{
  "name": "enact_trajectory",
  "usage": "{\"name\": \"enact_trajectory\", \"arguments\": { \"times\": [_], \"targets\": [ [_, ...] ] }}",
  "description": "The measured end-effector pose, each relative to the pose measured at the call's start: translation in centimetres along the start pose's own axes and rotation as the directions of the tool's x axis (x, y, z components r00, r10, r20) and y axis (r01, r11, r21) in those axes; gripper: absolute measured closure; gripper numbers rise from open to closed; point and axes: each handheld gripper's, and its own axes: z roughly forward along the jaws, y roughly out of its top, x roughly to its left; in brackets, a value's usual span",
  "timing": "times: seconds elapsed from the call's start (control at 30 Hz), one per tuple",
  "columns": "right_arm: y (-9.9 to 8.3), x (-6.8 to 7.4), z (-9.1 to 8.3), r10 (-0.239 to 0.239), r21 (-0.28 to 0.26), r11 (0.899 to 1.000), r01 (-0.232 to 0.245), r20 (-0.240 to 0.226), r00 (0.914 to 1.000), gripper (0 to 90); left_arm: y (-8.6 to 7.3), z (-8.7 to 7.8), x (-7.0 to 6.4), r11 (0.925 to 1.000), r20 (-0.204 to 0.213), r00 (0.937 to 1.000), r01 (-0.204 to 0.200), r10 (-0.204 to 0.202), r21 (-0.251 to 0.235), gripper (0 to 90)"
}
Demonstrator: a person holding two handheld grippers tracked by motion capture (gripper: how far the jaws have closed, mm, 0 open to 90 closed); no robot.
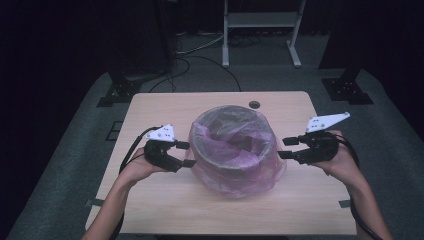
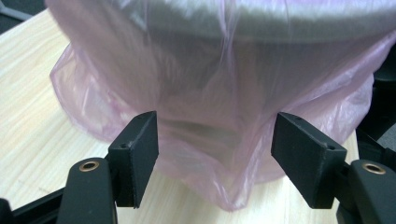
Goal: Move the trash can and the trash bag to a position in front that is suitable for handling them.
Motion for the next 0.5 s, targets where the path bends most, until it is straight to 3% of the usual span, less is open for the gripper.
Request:
{"name": "enact_trajectory", "arguments": {
  "times": [0.17, 0.27, 0.4, 0.5],
  "targets": [
    [1.2, 0.1, 2.3, -0.042, 0.029, 0.999, 0.042, -0.025, 0.9988, 44.0, 0.6, 1.0, -0.1, 0.9997, 0.014, 0.9997, -0.02, 0.02, 0.014, 30.9],
    [1.5, 0.3, 3.1, -0.064, 0.056, 0.996, 0.065, -0.029, 0.9976, 57.0, 0.8, 1.2, -0.3, 0.9986, 0.003, 0.9992, -0.041, 0.041, 0.034, 35.2],
    [1.1, 0.4, 3.5, -0.058, 0.056, 0.997, 0.06, -0.033, 0.9978, 78.3, 0.4, 1.1, -0.2, 0.9983, -0.002, 0.9992, -0.04, 0.04, 0.042, 62.7],
    [0.6, 0.6, 4.1, -0.05, 0.062, 0.997, 0.052, -0.04, 0.998, 89.4, 0.0, 1.4, -0.4, 0.9982, -0.006, 0.9992, -0.04, 0.04, 0.044, 83.9]
  ]
}}
